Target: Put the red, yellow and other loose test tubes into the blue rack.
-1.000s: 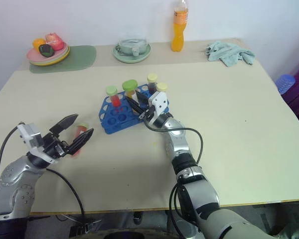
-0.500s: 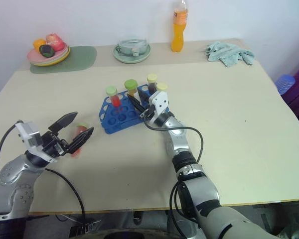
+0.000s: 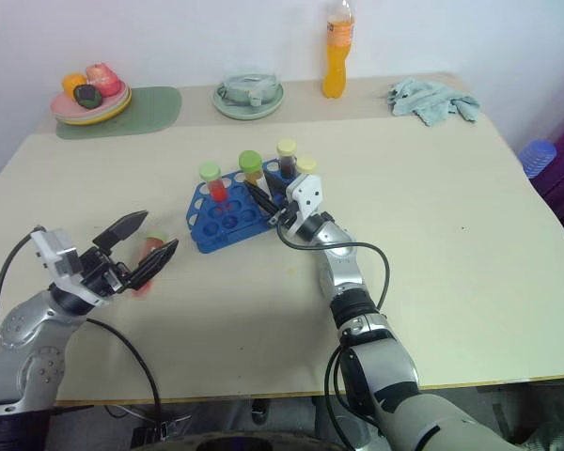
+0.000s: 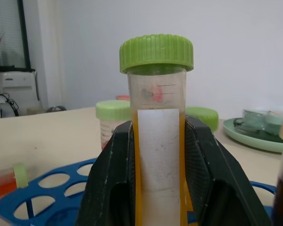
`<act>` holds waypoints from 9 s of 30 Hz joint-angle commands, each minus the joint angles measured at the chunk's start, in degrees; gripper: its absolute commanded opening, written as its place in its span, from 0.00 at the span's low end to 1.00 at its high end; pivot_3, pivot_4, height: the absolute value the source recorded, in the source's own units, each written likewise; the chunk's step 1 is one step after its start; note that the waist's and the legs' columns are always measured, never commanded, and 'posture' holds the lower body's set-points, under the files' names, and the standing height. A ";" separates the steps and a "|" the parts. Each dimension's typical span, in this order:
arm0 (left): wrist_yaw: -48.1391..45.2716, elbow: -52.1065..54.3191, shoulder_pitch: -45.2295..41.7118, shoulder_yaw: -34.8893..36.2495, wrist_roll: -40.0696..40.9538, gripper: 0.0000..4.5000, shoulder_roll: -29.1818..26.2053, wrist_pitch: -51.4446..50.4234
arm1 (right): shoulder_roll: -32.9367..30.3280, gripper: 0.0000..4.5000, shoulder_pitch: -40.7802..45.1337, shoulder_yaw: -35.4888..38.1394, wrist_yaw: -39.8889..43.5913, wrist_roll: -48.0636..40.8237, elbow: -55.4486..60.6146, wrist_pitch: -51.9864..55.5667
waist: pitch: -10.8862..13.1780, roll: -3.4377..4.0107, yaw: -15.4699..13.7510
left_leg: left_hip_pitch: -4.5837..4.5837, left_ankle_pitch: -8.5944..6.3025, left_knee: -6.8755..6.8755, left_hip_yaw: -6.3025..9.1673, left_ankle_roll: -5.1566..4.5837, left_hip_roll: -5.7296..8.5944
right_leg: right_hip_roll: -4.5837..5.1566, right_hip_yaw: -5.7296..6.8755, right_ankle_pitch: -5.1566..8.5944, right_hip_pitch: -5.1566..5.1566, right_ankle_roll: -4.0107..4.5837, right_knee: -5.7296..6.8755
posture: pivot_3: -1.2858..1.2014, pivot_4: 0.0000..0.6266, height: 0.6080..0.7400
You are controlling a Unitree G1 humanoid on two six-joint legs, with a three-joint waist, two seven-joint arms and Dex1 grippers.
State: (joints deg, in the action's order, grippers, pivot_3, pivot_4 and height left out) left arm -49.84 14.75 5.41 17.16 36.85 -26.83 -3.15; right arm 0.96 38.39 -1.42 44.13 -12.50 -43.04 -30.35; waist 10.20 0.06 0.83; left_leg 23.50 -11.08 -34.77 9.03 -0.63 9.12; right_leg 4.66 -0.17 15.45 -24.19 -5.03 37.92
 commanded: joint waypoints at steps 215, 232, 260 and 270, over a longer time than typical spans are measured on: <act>-1.79 -35.15 -30.93 -16.65 -17.92 0.17 12.19 19.07 | -44.11 1.00 -30.07 9.18 11.52 -17.30 69.51 45.98 | -0.06 -0.41 -3.09 | 0.64 -0.31 -0.63 -1.18 -0.60 -0.15 | 0.03 -0.77 -0.41 0.01 -0.74 -0.69 | 0.52 0.24 1.00; -12.59 -44.34 -33.35 -13.55 -11.67 0.17 13.07 19.32 | -42.00 1.00 -33.19 9.02 7.15 -15.45 71.61 44.45 | -0.12 -0.41 -3.03 | 0.64 -0.32 -0.78 -1.17 -0.62 -0.15 | 0.02 -0.76 -0.43 0.08 -0.77 -0.66 | 0.52 0.24 1.00; -29.62 -61.45 -41.24 -9.04 -10.36 0.17 12.77 21.14 | -39.94 1.00 -33.23 8.38 2.54 -12.25 73.23 42.45 | -0.52 -0.46 -2.98 | -0.04 -0.47 -0.77 -1.15 -0.81 -0.15 | 0.02 -0.74 -0.39 0.81 -0.79 -0.81 | 0.52 0.24 1.00; -27.30 -59.98 -44.04 -10.62 -12.71 0.17 13.83 20.58 | -40.42 1.00 -34.41 9.23 1.59 -13.28 74.92 43.71 | -0.50 -0.48 -3.00 | -0.03 -0.48 -0.76 -1.14 -0.82 -0.15 | 0.02 -0.74 -0.39 0.81 -0.79 -0.82 | 0.52 0.24 1.00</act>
State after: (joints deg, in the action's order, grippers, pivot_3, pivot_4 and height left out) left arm -77.31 -45.49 -38.71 7.45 25.46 -12.88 17.94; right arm -39.22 4.14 6.03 46.25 -24.80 29.20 13.40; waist 9.70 -0.43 -2.17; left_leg 23.47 -11.56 -35.52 7.90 -1.45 8.97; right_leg 4.68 -0.91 15.06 -23.39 -5.83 37.09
